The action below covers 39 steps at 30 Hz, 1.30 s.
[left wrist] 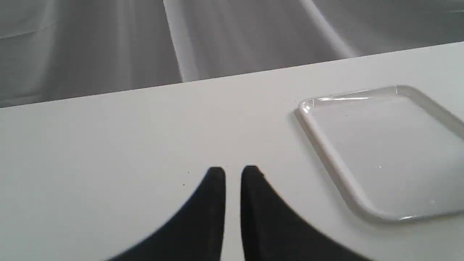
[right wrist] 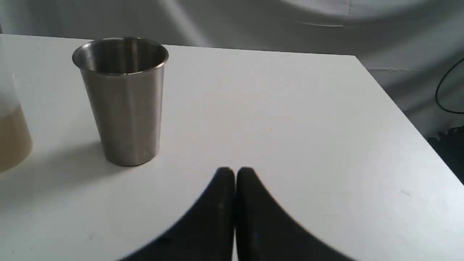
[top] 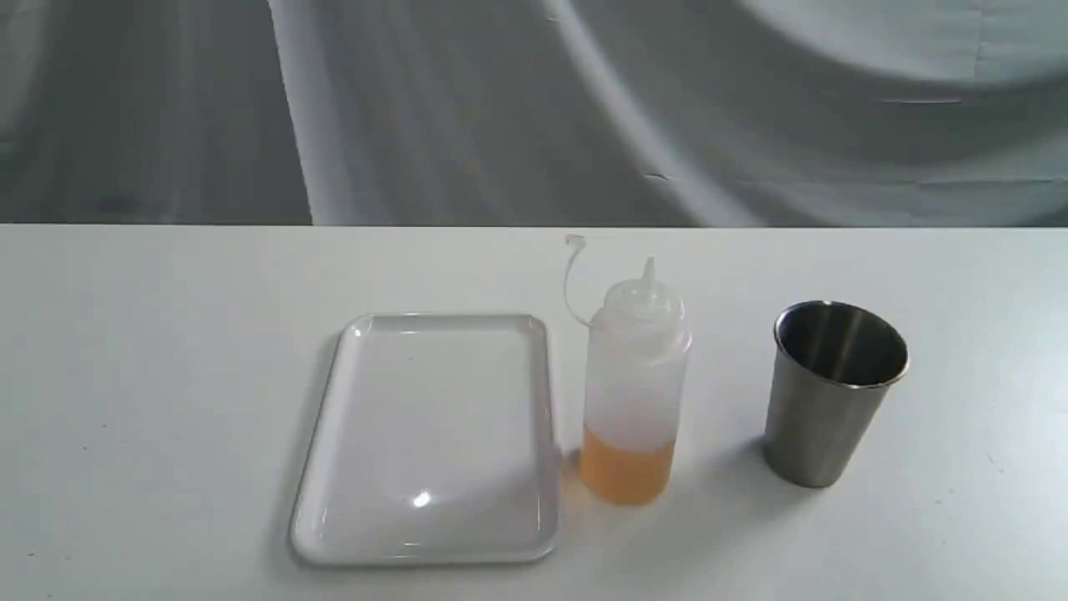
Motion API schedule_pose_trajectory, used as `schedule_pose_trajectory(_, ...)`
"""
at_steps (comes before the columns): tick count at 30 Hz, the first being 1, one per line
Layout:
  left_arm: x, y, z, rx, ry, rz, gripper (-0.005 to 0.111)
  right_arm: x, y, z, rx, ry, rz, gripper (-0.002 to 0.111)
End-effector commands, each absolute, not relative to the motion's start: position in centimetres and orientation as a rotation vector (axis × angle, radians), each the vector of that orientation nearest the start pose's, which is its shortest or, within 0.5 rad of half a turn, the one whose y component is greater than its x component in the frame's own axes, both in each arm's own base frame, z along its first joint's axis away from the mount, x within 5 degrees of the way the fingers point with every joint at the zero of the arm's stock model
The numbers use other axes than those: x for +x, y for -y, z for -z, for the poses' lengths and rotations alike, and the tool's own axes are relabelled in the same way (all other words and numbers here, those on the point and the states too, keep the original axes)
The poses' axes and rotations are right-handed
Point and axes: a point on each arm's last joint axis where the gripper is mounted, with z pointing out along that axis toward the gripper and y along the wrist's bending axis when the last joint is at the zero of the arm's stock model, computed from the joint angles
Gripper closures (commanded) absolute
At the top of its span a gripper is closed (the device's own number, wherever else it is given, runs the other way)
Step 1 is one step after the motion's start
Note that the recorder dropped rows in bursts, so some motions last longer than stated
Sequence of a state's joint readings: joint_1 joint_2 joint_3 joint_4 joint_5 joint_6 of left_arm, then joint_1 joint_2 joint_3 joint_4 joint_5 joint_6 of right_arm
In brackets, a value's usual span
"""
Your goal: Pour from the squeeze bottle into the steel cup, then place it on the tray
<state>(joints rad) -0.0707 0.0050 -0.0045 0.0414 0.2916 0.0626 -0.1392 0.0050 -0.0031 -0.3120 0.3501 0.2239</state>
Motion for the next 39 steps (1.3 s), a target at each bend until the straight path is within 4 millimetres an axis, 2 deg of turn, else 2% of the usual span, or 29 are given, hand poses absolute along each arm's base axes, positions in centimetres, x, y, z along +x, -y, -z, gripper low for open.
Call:
schedule_pose_trajectory(1,5.5,0.3,-18.7,0.147,-1.762,-0.032,0.098,5.1,1.7,-18.3,0.131,-1.819,0.254,0.108)
schedule_pose_trajectory(4,5.5,0.3,-18.7,0.147,-1.762,-0.032,0.098,5.2,1.4,-18.3,0.186,-1.817,0.167,0.108)
schedule_pose_trajectory(6,5.5,0.3,-18.7,0.147,-1.762,-0.032,0.098,5.2,1.1,-18.3,0.269,-1.814,0.040,0.108)
schedule_pose_trajectory(8,5.5,0.3,-18.7,0.147,-1.762,-0.032,0.098,5.1,0.8,-19.4,0.304,-1.792,-0.019,0.108)
schedule_pose_trajectory(12,5.5,0.3,-18.7,0.147,-1.762,-0.032,0.098,4.1,0.7,-22.7,0.310,-1.786,-0.021,0.108)
schedule_pose_trajectory(15,5.5,0.3,-18.7,0.147,-1.762,-0.032,0.098,3.3,0.6,-25.8,0.299,-1.709,-0.023,0.108)
schedule_pose_trajectory(20,5.5,0.3,-18.7,0.147,-1.762,-0.032,0.098,3.2,0.5,-30.6,0.306,-1.685,-0.054,0.108)
schedule_pose_trajectory(25,5.5,0.3,-18.7,0.147,-1.762,-0.032,0.098,5.4,0.6,-33.9,0.329,-1.753,-0.087,0.108)
schedule_pose_trajectory(33,5.5,0.3,-18.7,0.147,-1.762,-0.032,0.098,8.5,0.7,-36.7,0.349,-1.820,-0.149,0.108)
schedule_pose_trajectory(39,5.5,0.3,-18.7,0.147,-1.762,-0.032,0.098,9.9,0.8,-38.7,0.131,-1.814,0.010,0.108)
